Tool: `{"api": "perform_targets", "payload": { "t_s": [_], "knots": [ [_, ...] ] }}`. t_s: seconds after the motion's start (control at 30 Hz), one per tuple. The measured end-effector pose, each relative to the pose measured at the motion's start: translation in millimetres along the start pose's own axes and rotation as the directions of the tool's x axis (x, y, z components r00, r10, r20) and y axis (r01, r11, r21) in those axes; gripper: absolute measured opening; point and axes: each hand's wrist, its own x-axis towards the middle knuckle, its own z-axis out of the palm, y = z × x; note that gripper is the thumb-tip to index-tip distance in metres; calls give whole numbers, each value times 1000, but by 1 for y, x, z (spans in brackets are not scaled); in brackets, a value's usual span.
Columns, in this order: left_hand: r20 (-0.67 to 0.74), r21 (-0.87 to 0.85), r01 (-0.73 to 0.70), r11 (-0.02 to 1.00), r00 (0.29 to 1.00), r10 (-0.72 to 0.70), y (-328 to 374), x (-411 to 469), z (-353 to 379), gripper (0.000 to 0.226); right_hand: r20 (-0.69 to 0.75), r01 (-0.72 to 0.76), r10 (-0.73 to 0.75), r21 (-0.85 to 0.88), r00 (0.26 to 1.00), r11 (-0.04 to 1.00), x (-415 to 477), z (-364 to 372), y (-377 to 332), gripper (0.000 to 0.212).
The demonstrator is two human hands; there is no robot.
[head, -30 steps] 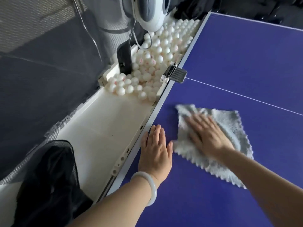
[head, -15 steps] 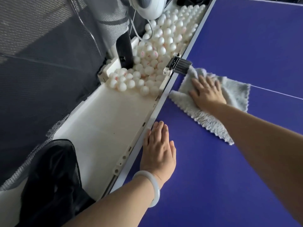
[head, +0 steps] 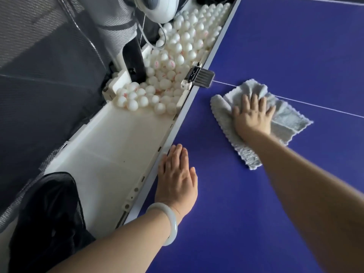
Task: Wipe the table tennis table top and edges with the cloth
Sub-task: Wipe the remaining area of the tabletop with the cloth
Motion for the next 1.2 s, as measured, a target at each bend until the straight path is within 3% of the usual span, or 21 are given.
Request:
{"api": "perform_targets", "payload": {
  "t_s": [0.07,0.13,0.2,0.27,0.4,0.5,0.57,0.63,0.77,0.83,1.0,1.07,1.2],
  "knots": [
    [15,-4,7,1000,1000,-7,1,0,-2,56,-49,34,-33,17,998,999,-48,4,-22,67],
    [7,-12,3,1000,1000,-3,1,-1,-4,57,-56,191,-188,52,981,980,-99,9,-35,65],
    [-17,-33,4,999,1000,-5,1,-1,-5,55,-29,341,-340,96,940,935,-133,8,-24,60],
    [-41,-50,14,999,999,-16,1,-2,-3,54,1,359,-362,116,932,926,-135,-4,15,53],
    [-20,-38,29,999,999,-30,1,-1,-1,53,142,104,-109,38,984,994,-116,-43,110,59],
    [8,-28,26,999,1000,-26,1,-1,-1,54,120,57,-59,21,991,998,-94,-60,145,57],
    [12,-23,30,999,1000,-29,-1,-1,-2,54,173,82,-76,-31,982,996,-80,-52,153,50],
    [13,-17,26,1000,1000,-26,-2,-1,-1,54,140,34,-28,-41,990,999,-69,-37,157,57],
    [-2,-15,18,1000,1000,-18,0,0,1,54,32,-302,301,33,953,953,-72,-20,132,66],
    [-22,-18,9,1000,1000,-9,1,0,1,53,19,-366,366,-13,930,931,-97,-17,97,73],
    [-48,-39,8,999,999,-10,0,0,0,52,85,-25,29,-46,996,999,-171,-12,65,78],
    [-35,-33,12,999,999,-13,0,0,0,53,81,119,-118,-13,990,993,-155,-29,92,78],
    [-31,-23,10,1000,999,-11,0,0,0,53,90,324,-317,-73,944,943,-114,-30,135,59]
  ]
}}
